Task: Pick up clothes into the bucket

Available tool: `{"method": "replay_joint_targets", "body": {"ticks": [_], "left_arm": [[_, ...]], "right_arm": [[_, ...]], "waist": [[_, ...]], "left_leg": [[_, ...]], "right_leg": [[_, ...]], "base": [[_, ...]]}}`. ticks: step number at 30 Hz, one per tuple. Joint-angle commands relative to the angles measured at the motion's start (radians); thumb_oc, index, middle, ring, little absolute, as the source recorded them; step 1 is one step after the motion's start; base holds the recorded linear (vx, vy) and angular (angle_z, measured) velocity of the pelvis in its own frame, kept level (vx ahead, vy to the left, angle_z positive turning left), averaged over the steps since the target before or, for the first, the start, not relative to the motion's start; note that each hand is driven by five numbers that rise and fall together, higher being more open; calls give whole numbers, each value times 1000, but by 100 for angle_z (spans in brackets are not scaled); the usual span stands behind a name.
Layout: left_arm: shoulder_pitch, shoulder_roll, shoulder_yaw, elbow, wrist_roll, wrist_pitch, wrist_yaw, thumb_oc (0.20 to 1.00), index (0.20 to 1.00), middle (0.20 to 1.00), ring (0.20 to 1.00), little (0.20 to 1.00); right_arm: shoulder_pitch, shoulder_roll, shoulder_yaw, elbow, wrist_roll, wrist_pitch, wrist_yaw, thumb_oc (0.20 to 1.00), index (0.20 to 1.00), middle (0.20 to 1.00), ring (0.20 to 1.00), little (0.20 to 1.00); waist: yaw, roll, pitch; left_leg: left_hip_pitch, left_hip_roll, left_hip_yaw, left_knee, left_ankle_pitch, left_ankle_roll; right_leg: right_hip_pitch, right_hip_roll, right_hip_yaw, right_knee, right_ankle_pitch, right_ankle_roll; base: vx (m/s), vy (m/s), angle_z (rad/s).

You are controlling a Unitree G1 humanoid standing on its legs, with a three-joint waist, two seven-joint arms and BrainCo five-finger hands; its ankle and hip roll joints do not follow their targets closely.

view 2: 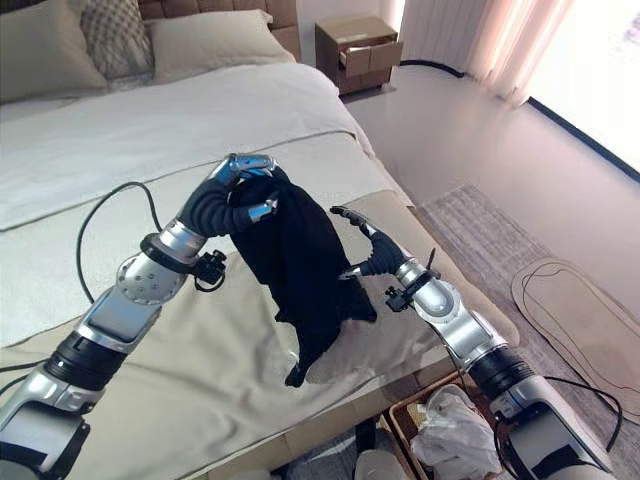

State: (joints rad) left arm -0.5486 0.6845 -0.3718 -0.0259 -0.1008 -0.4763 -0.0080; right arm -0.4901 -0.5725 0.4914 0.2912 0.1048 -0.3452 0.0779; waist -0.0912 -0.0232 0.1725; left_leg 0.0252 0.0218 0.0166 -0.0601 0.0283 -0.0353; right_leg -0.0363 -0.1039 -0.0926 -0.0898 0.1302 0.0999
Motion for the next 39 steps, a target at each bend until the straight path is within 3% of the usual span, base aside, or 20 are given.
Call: {"method": "replay_joint_targets", "body": {"ticks": [1, 11, 17, 22, 23, 29, 33, 39], "left_arm": [[-81, -13, 9, -50, -78, -62, 3, 200, 200, 200, 200, 200], [-277, -9, -60, -119, -115, -49, -19, 200, 200, 200, 200, 200], [-409, -45, -108, -104, -112, -38, 2, 200, 200, 200, 200, 200], [-429, -82, -119, -101, -108, -34, 17, 200, 200, 200, 200, 200], [-429, -97, -119, -110, -111, -32, 17, 200, 200, 200, 200, 200], [-418, -74, -95, -137, -102, -26, 18, 200, 200, 200, 200, 200], [-399, -38, -67, -131, -79, -20, 25, 200, 200, 200, 200, 200], [-309, 5, -7, -111, -54, -23, 44, 200, 200, 200, 200, 200]], "right_arm": [[11, 33, 39, 11, -10, -14, 2, 1000, 1000, 1000, 1000, 1000], [14, 154, 133, 214, -100, 46, 23, 1000, 1000, 1000, 1000, 1000], [40, 227, 173, 258, 21, 83, 94, 1000, 1000, 1000, 1000, 1000], [44, 260, 178, 264, 44, 88, 81, 1000, 1000, 1000, 1000, 1000], [43, 276, 174, 284, 38, 89, 62, 200, 200, 200, 200, 200], [69, 260, 123, 294, -34, 98, -1, 200, 200, 200, 200, 200], [140, 203, 31, 299, -75, 110, -46, 200, 200, 200, 200, 200], [266, 151, -115, 222, 27, 87, -62, 200, 200, 200, 200, 200]], "waist": [[22, -34, -89], [37, -31, -130], [38, -28, -147], [39, -28, -152], [40, -29, -154], [36, -31, -158], [26, -34, -158], [14, -37, -154]], "left_leg": [[-25, 12, -14, 65, -37, -20], [3, 15, -30, 47, -32, -24], [8, 16, -37, 40, -27, -25], [8, 15, -39, 35, -23, -25], [9, 17, -39, 34, -22, -25], [9, 14, -41, 34, -22, -25], [11, 12, -42, 38, -26, -22], [13, 9, -40, 44, -31, -19]], "right_leg": [[9, -54, -14, 51, -27, 67], [50, -52, -36, 36, -33, 67], [62, -53, -47, 32, -33, 68], [64, -53, -52, 26, -30, 69], [65, -53, -53, 25, -30, 69], [68, -53, -53, 24, -28, 69], [69, -56, -52, 26, -28, 70], [70, -60, -50, 33, -29, 73]], "base": [[50, -16, 1], [24, -6, 6], [4, 2, 4], [1, 1, 1], [0, 0, 0], [0, 0, 0], [0, 0, 0], [0, 0, 0]]}}
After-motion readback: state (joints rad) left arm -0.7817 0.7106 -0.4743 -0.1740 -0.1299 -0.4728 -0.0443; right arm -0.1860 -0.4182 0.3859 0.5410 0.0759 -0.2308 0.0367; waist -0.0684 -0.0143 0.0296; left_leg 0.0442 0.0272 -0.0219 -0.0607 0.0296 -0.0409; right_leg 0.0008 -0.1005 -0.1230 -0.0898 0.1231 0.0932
